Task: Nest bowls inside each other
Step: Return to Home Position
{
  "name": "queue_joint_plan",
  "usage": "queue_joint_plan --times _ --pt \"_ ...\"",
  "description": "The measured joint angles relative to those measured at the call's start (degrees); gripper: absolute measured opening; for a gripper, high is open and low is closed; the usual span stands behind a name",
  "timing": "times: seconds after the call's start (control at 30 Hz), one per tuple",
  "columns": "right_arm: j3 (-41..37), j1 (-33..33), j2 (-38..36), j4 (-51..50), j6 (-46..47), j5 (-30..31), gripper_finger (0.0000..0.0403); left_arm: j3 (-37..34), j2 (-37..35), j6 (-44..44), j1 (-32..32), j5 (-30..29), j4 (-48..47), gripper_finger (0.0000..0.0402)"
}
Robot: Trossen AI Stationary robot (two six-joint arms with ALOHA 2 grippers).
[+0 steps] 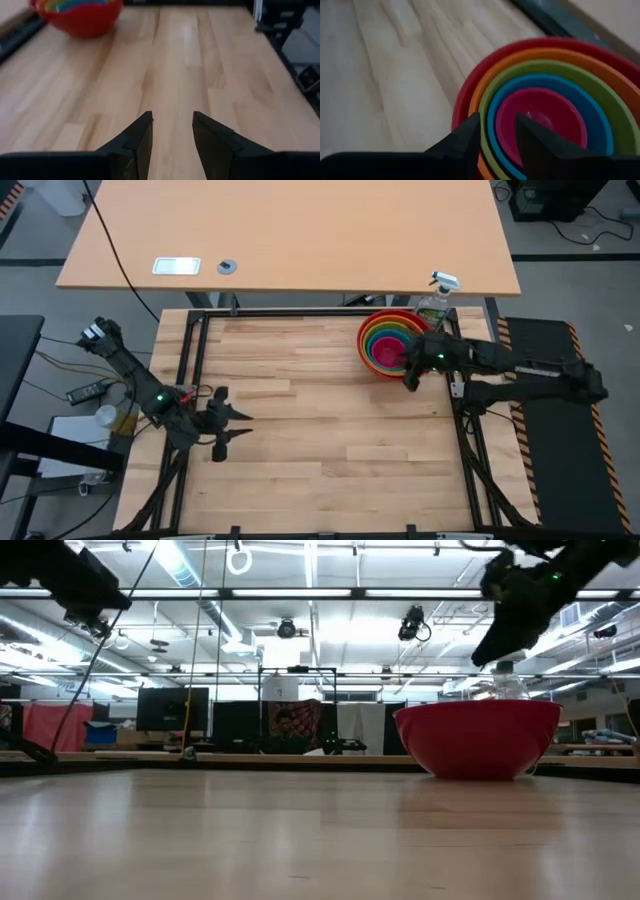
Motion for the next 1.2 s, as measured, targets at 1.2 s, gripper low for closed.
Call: queue_joint_plan --times 1.2 --pt "-36.62 3.0 -45.7 42.79 -1.47 0.49 0.0128 -21.77 -44.02 29.57 5.27 6.94 17.89 0.0142"
